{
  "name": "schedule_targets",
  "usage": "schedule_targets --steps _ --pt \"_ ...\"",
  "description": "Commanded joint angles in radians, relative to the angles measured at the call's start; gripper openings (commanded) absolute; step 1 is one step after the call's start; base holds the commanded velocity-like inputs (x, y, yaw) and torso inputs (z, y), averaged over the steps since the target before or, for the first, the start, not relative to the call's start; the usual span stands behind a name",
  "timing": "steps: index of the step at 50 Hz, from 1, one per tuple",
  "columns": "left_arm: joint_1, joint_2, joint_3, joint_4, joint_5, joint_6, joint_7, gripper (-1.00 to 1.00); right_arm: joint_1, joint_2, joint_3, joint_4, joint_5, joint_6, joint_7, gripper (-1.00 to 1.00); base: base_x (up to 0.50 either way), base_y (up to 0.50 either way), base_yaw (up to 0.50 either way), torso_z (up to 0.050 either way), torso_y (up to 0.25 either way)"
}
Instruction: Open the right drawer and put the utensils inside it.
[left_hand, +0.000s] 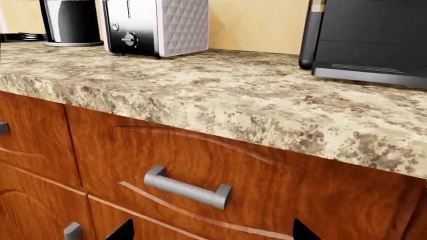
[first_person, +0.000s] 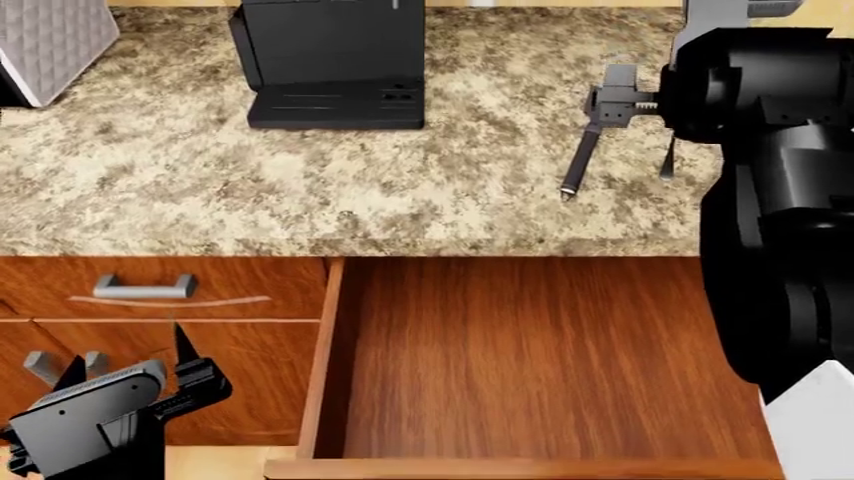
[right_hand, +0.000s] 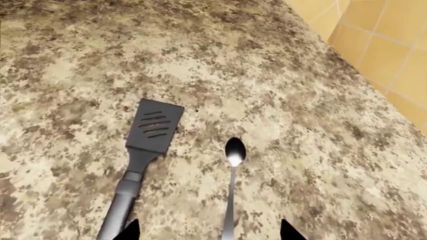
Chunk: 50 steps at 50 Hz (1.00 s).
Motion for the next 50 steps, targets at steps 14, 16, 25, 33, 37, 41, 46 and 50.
schedule_targets --steps 14,16,25,33,37,41,46,50 --pt "0.006 -0.006 0.005 0.019 -0.004 -0.010 -0.009 1.00 0.013 0.013 0.011 0.000 0.005 -0.061 0.079 1.00 0.00 0.00 0.00 0.000 -0.240" --pt "0.008 -0.007 0.005 0.032 -0.006 -0.017 -0.015 1.00 0.009 0.019 0.026 0.000 0.010 -0.076 0.087 1.00 0.00 0.00 0.00 0.000 -0.239" --pt "0.022 -0.011 -0.001 0.068 -0.015 -0.006 -0.016 1.00 -0.002 0.059 0.165 0.000 0.023 -0.182 0.115 1.00 0.00 0.00 0.00 0.000 0.000" --pt "0.028 -0.016 -0.001 0.093 -0.016 -0.017 -0.027 1.00 -0.015 0.080 0.243 0.000 0.022 -0.207 0.114 1.00 0.00 0.00 0.00 0.000 0.000" --pt "0.032 -0.016 -0.002 0.098 -0.015 -0.011 -0.027 1.00 -0.024 0.080 0.261 0.000 0.013 -0.183 0.101 1.00 0.00 0.00 0.00 0.000 0.000" --pt "0.035 -0.017 -0.003 0.093 -0.013 -0.003 -0.024 1.00 -0.027 0.075 0.254 0.000 0.002 -0.165 0.092 1.00 0.00 0.00 0.00 0.000 0.000" --pt "0.038 -0.016 -0.006 0.076 -0.011 0.012 -0.017 1.00 -0.029 0.071 0.235 0.000 -0.004 -0.156 0.086 1.00 0.00 0.00 0.00 0.000 0.000" --pt "0.028 -0.017 -0.001 0.076 -0.012 -0.007 -0.025 1.00 -0.030 0.069 0.218 0.000 -0.005 -0.150 0.082 1.00 0.00 0.00 0.00 0.000 -0.036"
